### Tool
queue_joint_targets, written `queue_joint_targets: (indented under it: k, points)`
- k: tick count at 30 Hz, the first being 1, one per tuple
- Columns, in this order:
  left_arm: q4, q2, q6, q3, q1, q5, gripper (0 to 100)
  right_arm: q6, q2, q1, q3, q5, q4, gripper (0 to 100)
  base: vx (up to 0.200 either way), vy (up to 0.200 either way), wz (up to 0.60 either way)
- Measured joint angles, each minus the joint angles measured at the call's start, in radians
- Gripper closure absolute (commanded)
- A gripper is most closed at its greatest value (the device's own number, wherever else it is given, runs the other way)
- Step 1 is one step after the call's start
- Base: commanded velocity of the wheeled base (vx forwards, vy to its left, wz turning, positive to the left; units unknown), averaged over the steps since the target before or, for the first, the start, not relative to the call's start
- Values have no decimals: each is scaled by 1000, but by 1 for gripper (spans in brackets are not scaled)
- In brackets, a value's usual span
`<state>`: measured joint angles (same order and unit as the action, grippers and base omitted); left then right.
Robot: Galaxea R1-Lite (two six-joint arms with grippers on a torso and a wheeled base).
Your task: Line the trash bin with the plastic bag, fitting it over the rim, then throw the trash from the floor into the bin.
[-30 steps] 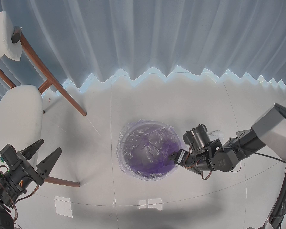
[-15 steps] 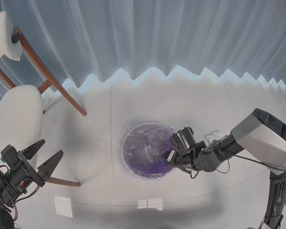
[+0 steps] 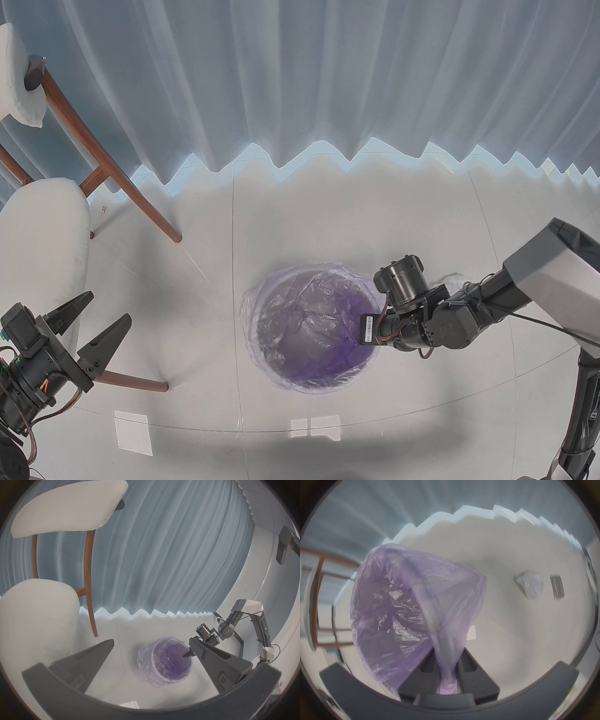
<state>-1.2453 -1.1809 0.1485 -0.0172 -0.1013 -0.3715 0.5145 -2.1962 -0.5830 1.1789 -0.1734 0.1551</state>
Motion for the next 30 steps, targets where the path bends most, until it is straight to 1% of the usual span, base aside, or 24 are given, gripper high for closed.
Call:
queue_joint_targets:
  k: [3,5,9,13,15,17,22,25,30]
  points:
    - [0,2,0,0,0,0,0,-189,31,26,-29,53,3,100,0,0,0]
    - [0,2,0,0,0,0,0,-291,54,45,-52,120,2,100,0,0,0]
    - [0,3,1,0,0,0,0,-433,94,72,-86,273,4,100,0,0,0]
    - [1,6,0,0,0,1,0,-549,117,90,-104,363,5,100,0,0,0]
    - [1,7,0,0,0,1,0,-619,121,94,-110,393,5,100,0,0,0]
    - [1,8,0,0,0,2,0,-698,122,100,-113,413,4,100,0,0,0]
    - [2,11,-1,0,1,3,0,-877,109,116,-110,427,5,100,0,0,0]
    - [3,14,-1,0,1,3,0,-937,87,130,-102,428,11,100,0,0,0]
    - [6,16,-1,0,2,4,0,-956,33,145,-71,400,73,100,0,0,0]
